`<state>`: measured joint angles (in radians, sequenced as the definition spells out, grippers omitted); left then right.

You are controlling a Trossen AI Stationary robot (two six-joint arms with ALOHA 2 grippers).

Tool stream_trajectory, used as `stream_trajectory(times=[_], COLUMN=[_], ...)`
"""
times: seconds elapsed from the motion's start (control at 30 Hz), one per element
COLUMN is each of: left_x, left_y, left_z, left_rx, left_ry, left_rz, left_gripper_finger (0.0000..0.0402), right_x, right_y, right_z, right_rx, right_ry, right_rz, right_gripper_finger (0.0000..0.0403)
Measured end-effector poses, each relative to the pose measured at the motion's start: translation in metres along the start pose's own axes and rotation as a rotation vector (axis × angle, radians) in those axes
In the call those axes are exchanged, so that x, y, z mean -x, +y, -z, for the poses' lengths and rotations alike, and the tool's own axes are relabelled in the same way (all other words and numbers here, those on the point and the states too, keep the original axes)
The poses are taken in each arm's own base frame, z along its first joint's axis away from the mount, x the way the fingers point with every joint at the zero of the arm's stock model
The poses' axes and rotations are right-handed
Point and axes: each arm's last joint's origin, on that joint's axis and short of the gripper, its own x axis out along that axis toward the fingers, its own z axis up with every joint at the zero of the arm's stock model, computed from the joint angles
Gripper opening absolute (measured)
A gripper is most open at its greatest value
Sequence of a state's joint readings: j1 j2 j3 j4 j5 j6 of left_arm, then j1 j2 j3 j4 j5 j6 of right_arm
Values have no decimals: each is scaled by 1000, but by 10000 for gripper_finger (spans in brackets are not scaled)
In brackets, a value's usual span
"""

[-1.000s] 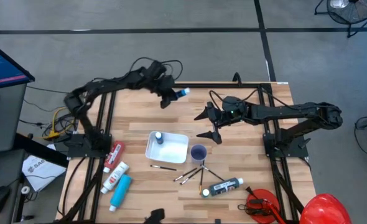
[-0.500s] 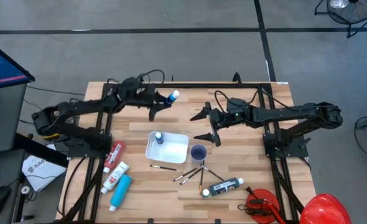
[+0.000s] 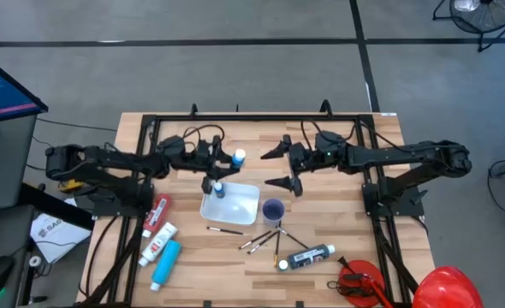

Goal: Pick & Place Paint Supplies
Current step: Put the blue paint bottle into the white bin

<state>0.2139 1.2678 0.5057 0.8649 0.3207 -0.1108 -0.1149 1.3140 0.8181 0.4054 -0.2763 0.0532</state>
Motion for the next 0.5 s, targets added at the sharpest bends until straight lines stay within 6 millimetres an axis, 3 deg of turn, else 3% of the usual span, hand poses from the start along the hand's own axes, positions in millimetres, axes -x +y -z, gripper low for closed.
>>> stream_trajectory(times=[0.2,0.37,0.5], left_x=[-8,-14,-17], left_y=[-17,-22,-22], left_z=[19,41,43], left_rx=[7,15,36], left_ry=[-14,-12,-25], left_rz=[-24,-62,-65], left_gripper_finger=[120,122,120], right_x=[-2,-15,-29], right_y=[2,7,7], right_z=[1,9,19], right_rx=[22,60,66], right_ry=[0,-17,-46], right_rz=[56,102,89], right_gripper_finger=[377,377,377])
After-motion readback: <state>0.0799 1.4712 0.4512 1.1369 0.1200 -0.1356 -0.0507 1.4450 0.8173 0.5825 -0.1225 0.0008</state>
